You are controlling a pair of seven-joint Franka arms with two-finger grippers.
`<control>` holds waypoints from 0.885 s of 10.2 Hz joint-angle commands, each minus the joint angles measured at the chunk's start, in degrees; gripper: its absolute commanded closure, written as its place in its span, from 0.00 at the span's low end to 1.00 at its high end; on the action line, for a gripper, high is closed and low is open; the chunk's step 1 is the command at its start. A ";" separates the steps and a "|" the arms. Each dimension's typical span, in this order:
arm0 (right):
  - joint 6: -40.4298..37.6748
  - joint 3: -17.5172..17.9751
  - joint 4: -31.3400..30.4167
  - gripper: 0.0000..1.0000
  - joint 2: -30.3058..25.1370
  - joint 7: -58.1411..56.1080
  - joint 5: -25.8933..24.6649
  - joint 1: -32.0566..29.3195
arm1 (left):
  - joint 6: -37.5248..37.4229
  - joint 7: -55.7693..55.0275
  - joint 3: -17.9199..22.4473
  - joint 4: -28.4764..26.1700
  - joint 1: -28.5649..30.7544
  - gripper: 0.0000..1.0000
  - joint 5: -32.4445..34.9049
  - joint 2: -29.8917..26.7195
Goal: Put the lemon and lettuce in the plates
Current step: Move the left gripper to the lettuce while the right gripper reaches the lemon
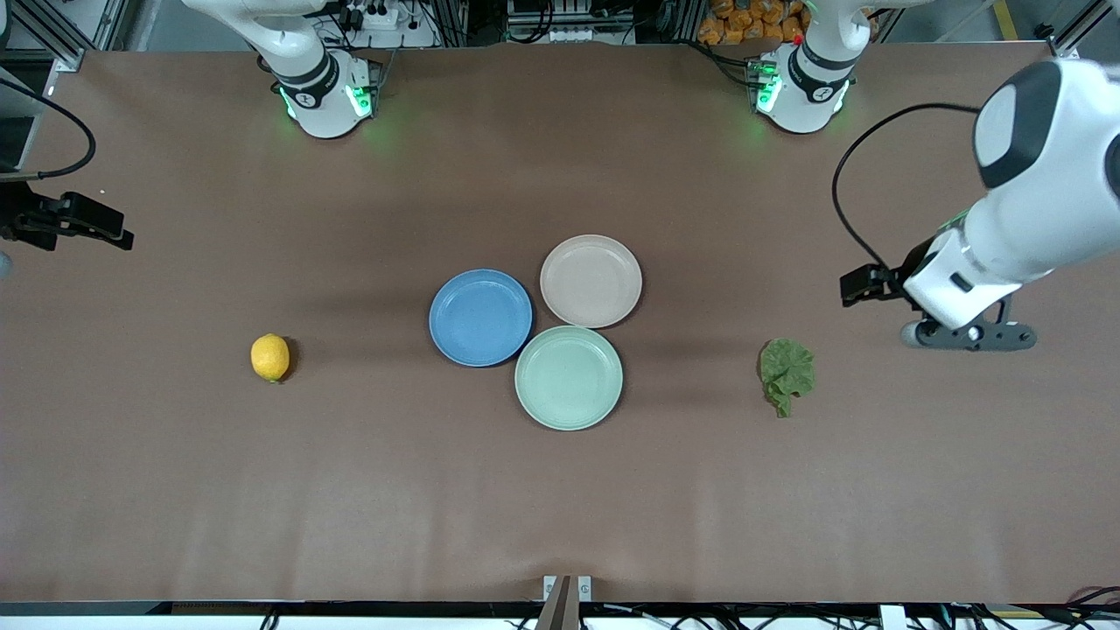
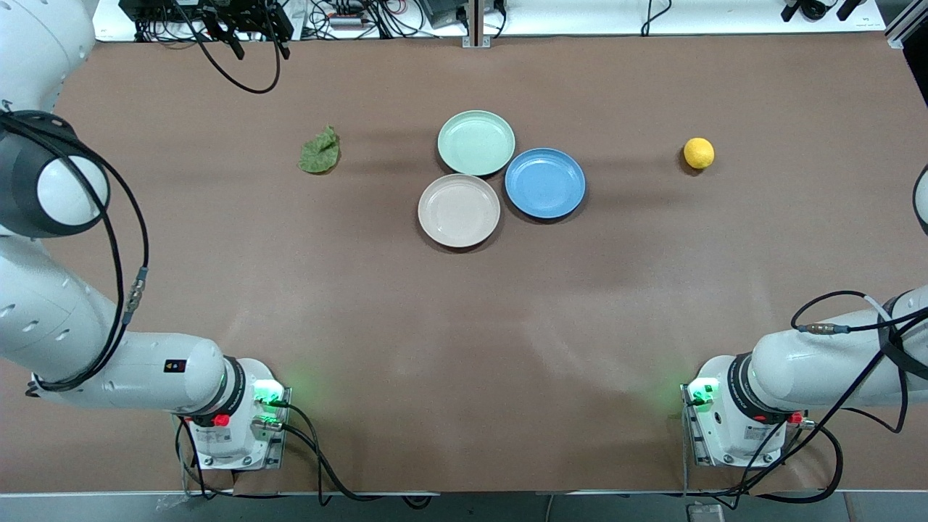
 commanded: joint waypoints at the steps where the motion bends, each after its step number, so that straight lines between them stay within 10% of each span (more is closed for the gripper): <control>1: 1.75 0.79 -0.72 0.00 1.80 0.31 0.05 -0.83 | 2.09 1.64 0.19 1.66 0.13 0.00 0.84 2.07; 9: 15.63 0.88 -12.22 0.00 4.18 0.23 0.14 -0.39 | 12.46 1.56 0.37 -0.53 -0.31 0.00 1.81 13.31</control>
